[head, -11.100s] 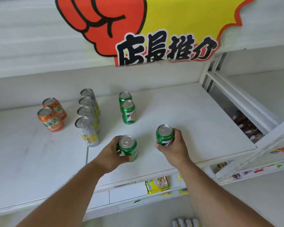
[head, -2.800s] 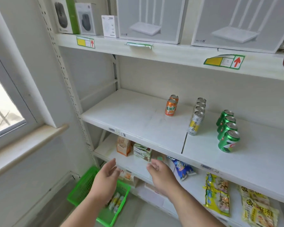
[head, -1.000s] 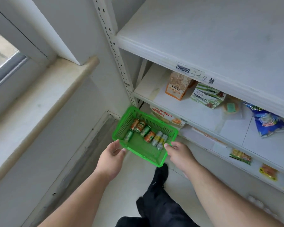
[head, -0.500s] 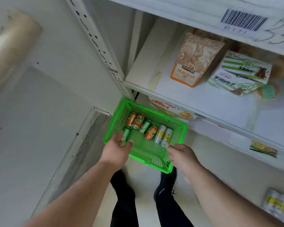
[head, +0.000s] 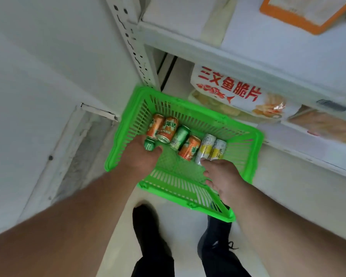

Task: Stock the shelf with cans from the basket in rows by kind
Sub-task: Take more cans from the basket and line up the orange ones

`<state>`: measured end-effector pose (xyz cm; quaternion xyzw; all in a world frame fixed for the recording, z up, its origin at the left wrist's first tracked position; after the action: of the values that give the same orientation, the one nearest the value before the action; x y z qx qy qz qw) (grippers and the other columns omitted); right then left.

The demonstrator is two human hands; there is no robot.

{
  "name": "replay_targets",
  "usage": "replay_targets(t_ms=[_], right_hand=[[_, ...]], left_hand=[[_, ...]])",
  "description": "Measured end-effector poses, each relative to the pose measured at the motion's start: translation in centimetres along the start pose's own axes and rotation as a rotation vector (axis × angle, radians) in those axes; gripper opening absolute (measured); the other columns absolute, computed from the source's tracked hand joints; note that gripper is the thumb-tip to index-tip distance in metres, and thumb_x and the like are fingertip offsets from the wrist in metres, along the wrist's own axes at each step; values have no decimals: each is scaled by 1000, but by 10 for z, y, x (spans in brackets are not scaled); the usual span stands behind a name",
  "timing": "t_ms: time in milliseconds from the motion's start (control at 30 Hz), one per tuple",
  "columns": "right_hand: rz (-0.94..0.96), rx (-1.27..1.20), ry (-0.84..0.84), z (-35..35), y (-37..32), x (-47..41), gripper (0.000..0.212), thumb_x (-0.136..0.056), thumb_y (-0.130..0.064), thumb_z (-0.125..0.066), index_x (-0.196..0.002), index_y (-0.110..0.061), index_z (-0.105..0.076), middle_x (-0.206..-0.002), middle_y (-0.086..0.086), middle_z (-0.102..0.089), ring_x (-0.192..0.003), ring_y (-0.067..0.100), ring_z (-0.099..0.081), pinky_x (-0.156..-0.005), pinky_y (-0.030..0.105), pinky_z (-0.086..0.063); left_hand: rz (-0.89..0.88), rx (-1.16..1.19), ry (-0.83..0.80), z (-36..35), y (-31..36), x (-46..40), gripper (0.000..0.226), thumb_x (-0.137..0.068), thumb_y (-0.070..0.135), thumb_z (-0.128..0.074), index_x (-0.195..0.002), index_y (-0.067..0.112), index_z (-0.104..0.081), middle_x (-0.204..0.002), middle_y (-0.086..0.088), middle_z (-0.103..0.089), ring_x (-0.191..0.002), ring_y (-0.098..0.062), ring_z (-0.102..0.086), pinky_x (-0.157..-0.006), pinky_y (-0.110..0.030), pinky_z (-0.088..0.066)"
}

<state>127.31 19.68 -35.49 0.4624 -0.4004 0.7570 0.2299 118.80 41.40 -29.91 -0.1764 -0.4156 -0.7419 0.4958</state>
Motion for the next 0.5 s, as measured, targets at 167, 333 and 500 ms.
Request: replay_targets(t_ms=[167,333,500], right_hand=[[8,13,42,-32,21,-80,80,-43,-62,-76,-96,-2,-71,-78,13,-65,-72,28,-62,-78,56,-58],[-16,24,55,-52,18,-123,46,-75,-47,-84,-93,-15,-55,-69,-1,-44,-53,16,-41,-52,25,-33],[-1,58,67,-68,23,-168,48,-91,-42,-75,-119,-8,-58,-88,3,-54,-63,8,-46,-58,22,-38]], left_hand=[[-45,-57,-11,-39,-21,-66,54,-91,34,-71,-138,13,-52,-128,-8,-62,-80,-10,-47,-74,-21,-35],[-113,-153,-20,-75,-28,-129,52,-86,39,-74,-130,16,-59,-116,-7,-67,-66,-5,-51,-57,-16,-38],[-112,-245,17,-106,-30,-182,63,-78,47,-77,-127,12,-57,-115,-12,-65,-87,-26,-64,-69,-27,-45]])
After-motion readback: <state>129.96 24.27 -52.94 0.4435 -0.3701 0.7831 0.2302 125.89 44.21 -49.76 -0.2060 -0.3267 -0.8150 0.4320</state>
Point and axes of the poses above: each hand's wrist, its own x-axis away from the middle knuckle, its own z-axis out of the back of the hand, y = z × x, the point moved 2 cm from there along -x, towards the middle knuckle
